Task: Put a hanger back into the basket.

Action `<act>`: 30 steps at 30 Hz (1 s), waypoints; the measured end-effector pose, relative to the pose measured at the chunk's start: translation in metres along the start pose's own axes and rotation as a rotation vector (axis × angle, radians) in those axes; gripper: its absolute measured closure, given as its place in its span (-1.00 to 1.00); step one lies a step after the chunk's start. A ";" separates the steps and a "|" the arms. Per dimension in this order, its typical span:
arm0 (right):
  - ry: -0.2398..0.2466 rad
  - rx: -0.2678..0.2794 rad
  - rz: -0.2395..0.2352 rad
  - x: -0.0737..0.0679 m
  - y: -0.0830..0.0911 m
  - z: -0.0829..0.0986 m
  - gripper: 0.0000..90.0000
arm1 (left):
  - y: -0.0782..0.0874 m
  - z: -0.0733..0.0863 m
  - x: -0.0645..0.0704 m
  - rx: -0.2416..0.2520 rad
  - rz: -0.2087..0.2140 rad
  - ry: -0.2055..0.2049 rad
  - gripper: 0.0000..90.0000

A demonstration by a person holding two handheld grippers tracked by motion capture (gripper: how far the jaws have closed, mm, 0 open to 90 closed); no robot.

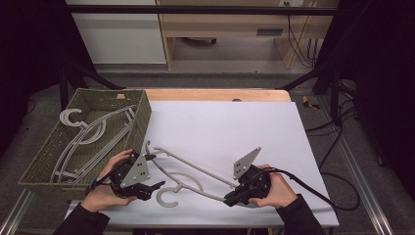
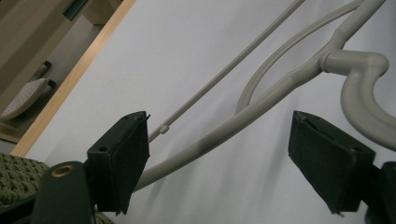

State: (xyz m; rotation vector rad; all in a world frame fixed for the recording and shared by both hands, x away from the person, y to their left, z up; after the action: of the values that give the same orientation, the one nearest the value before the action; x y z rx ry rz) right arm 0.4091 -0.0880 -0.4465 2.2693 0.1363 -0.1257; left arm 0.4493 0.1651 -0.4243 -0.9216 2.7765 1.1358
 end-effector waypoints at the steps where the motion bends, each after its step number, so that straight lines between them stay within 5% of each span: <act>1: 0.000 0.000 0.000 0.000 0.000 0.000 0.84 | 0.000 0.000 0.000 0.000 0.000 0.000 -0.52; 12: 0.024 0.009 -0.018 -0.007 0.004 -0.003 0.84 | -0.014 0.007 0.014 -0.085 -0.027 -0.126 -0.35; 23: 0.037 0.016 -0.029 -0.010 0.006 -0.005 0.84 | -0.015 0.008 0.015 -0.092 -0.053 -0.151 0.24; 30: 0.048 0.015 -0.027 -0.009 0.009 -0.004 0.84 | -0.016 0.009 0.016 -0.100 -0.057 -0.174 0.35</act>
State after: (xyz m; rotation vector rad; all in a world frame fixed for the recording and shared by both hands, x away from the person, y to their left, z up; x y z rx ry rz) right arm 0.4016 -0.0909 -0.4358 2.2873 0.1919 -0.0869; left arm 0.4423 0.1536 -0.4448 -0.8576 2.5611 1.2892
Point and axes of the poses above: each handheld gripper's, and its own axes: y roughly backward along the jaws, z roughly out of its underside, x roughly to its right, the point moved 8 cm from there along -y, roughly forward along the jaws, and after that the axes turned 14 degrees about y, right-handed, at the moved point
